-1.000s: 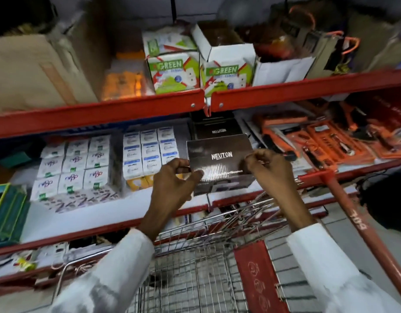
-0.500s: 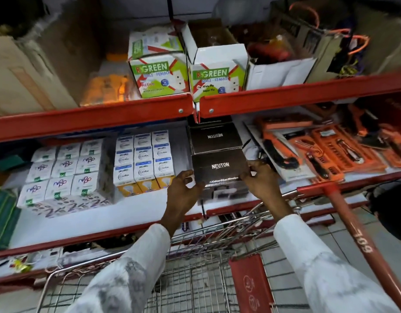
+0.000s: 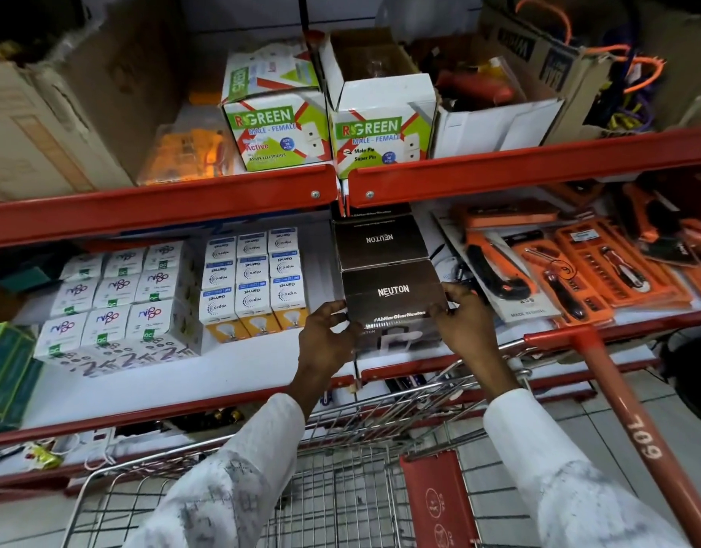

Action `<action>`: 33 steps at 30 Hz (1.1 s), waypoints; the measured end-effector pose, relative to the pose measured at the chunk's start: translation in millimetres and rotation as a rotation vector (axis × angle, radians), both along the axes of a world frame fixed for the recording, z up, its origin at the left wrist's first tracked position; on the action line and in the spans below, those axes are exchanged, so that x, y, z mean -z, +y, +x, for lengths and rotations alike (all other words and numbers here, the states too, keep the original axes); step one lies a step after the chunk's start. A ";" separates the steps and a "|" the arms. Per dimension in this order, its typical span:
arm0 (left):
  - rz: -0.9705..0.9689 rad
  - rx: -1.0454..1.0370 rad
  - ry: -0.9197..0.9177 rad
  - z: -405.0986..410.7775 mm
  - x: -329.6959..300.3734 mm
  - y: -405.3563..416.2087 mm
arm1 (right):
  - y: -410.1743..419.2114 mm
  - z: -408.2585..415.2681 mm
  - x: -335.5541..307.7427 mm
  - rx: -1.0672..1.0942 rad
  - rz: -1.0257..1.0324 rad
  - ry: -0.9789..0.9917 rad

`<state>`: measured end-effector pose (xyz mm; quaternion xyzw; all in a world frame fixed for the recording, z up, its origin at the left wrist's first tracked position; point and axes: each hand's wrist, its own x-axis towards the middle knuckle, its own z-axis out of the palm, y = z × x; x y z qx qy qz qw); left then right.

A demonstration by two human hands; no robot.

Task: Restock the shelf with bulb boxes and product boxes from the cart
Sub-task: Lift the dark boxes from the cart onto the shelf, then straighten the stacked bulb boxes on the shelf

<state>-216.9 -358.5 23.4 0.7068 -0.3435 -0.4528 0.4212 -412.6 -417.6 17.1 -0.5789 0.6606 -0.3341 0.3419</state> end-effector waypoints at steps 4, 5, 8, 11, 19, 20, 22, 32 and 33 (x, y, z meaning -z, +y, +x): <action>-0.005 -0.007 -0.010 -1.4 0.7 0.3 | -1.3 -1.6 3.2 0.007 0.016 -0.003; -0.008 -0.007 -0.014 -1.1 1.2 0.4 | -1.3 -1.5 3.9 0.005 0.018 -0.012; -0.011 -0.002 -0.018 0.2 3.6 0.4 | 0.8 -1.3 3.0 0.000 0.020 0.002; -0.015 0.008 -0.025 2.1 4.9 0.6 | 0.7 -0.7 4.8 0.004 0.045 0.014; -0.037 -0.334 0.165 69.9 22.6 46.7 | 52.4 49.6 -48.4 0.117 -0.470 0.078; -0.026 -0.422 0.252 86.4 25.8 53.4 | 59.8 63.2 -51.4 0.079 -0.502 0.062; 0.022 -0.560 0.402 116.9 31.2 60.6 | 69.5 93.9 -46.9 -0.011 -0.450 -0.026; 0.182 -0.430 0.700 189.0 42.6 39.9 | 37.8 217.7 25.4 0.067 0.249 -0.326; 0.190 -0.415 0.698 191.5 44.5 37.0 | 32.4 223.6 25.6 0.088 0.252 -0.319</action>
